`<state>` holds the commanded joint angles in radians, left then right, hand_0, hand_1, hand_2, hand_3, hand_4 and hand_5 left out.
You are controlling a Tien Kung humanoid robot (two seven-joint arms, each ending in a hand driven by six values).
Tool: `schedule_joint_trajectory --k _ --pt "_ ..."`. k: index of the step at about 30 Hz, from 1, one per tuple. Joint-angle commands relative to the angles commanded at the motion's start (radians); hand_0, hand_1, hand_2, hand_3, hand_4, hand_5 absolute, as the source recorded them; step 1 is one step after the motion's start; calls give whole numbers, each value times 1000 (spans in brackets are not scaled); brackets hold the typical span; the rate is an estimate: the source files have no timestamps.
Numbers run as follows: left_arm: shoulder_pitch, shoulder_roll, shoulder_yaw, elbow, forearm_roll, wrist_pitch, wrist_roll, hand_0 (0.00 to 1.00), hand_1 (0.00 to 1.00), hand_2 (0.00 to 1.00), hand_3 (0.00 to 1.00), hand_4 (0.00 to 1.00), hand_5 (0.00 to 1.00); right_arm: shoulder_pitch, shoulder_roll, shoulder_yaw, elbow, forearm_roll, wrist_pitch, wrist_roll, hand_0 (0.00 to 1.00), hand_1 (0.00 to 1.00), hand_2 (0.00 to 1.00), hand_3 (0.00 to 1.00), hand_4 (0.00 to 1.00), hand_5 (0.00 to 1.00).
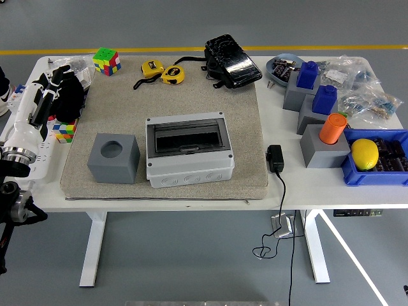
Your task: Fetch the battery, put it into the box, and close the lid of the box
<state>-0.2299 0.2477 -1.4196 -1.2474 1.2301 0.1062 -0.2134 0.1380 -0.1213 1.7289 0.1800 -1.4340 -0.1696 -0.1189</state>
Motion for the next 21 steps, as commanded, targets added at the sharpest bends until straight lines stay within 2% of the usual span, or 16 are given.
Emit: schedule_joint_trajectory --k 21 --pt "-2 4 9 0 3 5 -1 814 826 805 798 998 920 0 -3 -8 0 5 1 0 850 846 803 829 998 998"
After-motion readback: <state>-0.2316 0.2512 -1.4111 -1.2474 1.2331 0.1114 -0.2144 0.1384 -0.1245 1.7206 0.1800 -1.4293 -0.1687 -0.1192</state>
